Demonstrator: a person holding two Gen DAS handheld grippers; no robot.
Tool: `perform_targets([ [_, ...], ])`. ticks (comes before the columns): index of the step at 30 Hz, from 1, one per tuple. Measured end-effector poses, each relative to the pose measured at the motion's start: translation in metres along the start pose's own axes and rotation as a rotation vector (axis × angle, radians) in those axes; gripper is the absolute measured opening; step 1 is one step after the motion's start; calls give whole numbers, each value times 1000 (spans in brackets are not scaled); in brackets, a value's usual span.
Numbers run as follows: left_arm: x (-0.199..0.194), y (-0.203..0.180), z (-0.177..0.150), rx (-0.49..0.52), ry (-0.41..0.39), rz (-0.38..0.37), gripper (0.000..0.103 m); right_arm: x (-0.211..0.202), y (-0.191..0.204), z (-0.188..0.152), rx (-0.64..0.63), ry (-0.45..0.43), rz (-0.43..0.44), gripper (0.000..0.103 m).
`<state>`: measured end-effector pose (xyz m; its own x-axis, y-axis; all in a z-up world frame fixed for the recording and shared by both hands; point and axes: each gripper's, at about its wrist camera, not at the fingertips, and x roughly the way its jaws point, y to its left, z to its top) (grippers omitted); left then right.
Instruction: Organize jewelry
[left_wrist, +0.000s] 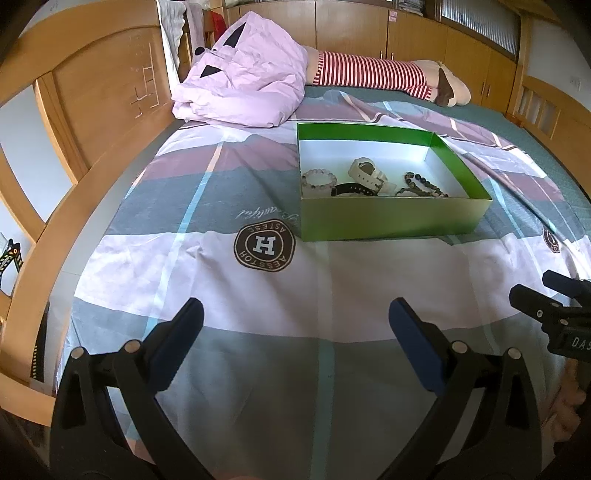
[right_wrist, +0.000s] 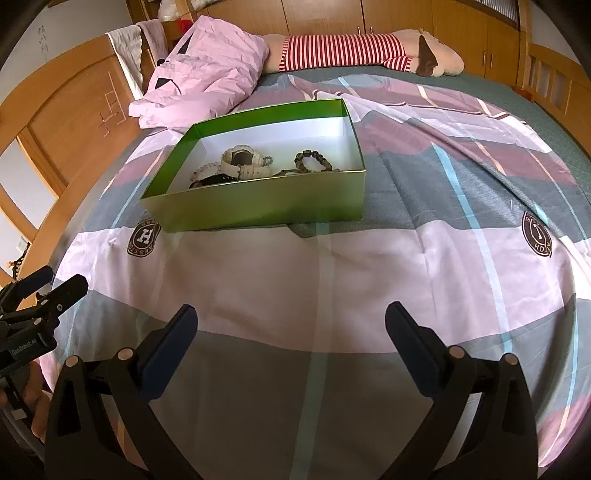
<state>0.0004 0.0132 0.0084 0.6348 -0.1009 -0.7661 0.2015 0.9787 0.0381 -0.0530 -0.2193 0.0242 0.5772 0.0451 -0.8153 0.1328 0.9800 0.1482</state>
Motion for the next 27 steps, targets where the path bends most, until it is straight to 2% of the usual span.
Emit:
perform_targets([
  [20, -1, -6, 1, 29, -5, -10, 101, 2, 1, -1, 2, 13, 10, 102],
  [27, 2, -2, 2, 7, 12, -22, 101, 2, 1, -1, -9, 15, 11, 102],
])
